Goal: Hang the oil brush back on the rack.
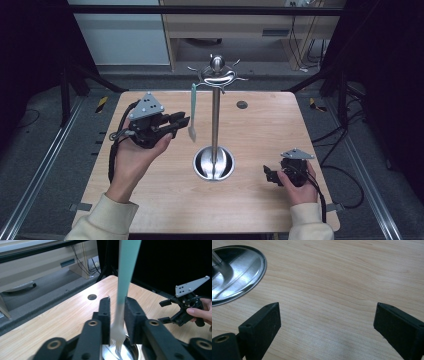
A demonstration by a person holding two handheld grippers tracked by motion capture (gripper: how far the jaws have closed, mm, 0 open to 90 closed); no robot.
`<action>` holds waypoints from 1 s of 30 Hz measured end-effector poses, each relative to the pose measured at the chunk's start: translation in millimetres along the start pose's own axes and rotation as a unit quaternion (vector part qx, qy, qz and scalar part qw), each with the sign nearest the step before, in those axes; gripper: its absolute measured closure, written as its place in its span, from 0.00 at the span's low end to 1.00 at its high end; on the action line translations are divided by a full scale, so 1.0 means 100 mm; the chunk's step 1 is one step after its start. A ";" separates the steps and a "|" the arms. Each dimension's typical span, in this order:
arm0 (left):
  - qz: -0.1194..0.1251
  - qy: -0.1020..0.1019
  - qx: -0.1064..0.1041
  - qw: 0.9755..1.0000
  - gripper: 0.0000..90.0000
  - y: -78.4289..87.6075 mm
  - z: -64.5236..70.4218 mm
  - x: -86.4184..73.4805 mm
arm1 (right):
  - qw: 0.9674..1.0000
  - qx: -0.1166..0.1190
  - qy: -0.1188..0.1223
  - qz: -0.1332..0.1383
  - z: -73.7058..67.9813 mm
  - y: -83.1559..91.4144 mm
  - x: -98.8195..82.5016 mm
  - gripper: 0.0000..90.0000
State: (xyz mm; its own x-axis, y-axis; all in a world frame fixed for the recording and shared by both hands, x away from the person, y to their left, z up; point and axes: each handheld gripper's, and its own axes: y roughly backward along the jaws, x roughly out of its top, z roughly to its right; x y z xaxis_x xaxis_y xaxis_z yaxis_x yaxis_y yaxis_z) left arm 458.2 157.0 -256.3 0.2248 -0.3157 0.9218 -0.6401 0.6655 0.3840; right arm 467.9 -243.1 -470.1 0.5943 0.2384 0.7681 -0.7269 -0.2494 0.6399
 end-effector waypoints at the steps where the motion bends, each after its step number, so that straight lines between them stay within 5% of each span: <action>1: 0.003 -0.001 0.003 1.000 0.76 0.01 0.00 0.00 | 1.000 0.000 -0.001 0.000 0.00 0.00 0.00 0.09; 8: 0.012 -0.008 0.016 1.000 0.46 0.07 -0.01 -0.05 | 1.000 0.000 0.000 0.001 0.00 0.00 0.00 0.09; 15: -0.004 -0.013 0.027 1.000 0.19 0.19 0.00 -0.18 | 1.000 -0.001 -0.003 -0.001 -0.01 0.01 0.00 0.09; 30: -0.026 -0.012 0.056 0.998 0.08 0.37 -0.21 -0.73 | 1.000 -0.004 -0.002 -0.002 0.00 0.00 -0.01 0.09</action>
State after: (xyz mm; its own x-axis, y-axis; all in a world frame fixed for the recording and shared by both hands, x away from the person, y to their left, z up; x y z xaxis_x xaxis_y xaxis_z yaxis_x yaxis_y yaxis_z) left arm 433.4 218.9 -307.8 0.2427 -0.3658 0.8985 -0.7057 0.5690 0.4223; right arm 467.1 -243.4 -470.9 0.5986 0.2347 0.7659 -0.7276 -0.2406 0.6424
